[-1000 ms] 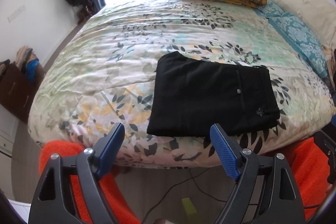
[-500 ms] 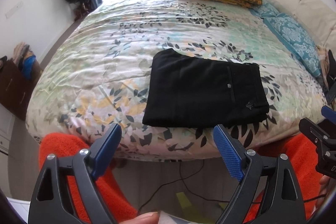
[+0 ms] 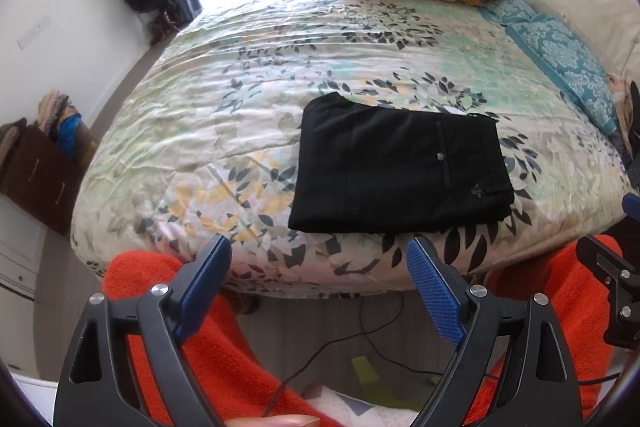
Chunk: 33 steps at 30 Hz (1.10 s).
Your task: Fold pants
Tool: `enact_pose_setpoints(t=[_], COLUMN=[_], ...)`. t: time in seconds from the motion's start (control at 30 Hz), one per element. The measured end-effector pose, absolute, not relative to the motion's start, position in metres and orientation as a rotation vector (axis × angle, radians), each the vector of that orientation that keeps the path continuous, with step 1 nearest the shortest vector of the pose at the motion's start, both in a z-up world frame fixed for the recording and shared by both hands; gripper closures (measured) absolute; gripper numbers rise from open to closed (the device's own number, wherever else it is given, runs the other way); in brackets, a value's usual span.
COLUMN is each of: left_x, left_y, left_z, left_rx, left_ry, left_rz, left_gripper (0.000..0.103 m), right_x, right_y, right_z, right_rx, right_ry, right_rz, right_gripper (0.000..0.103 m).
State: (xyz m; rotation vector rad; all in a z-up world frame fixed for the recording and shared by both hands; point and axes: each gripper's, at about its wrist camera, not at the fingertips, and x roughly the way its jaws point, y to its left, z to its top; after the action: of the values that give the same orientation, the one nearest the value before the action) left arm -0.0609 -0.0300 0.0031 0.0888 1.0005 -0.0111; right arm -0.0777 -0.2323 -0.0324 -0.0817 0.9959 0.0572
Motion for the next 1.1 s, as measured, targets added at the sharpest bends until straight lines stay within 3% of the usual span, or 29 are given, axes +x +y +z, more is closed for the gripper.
enact_pose_setpoints(t=[0.23, 1.1], left_x=[-0.058, -0.054], left_y=[-0.040, -0.051], left_z=[0.004, -0.008], left_rx=[0.117, 0.124], left_ry=[0.993, 1.034], left_rz=[-0.030, -0.048], left_gripper=[0.012, 0.012], right_x=[-0.081, -0.085], right_y=[-0.233, -0.225], right_z=[-0.043, -0.046], right_rx=[0.032, -0.026], right_ry=[0.979, 0.985], right_rz=[-0.015, -0.009], right_gripper=[0.000, 0.000])
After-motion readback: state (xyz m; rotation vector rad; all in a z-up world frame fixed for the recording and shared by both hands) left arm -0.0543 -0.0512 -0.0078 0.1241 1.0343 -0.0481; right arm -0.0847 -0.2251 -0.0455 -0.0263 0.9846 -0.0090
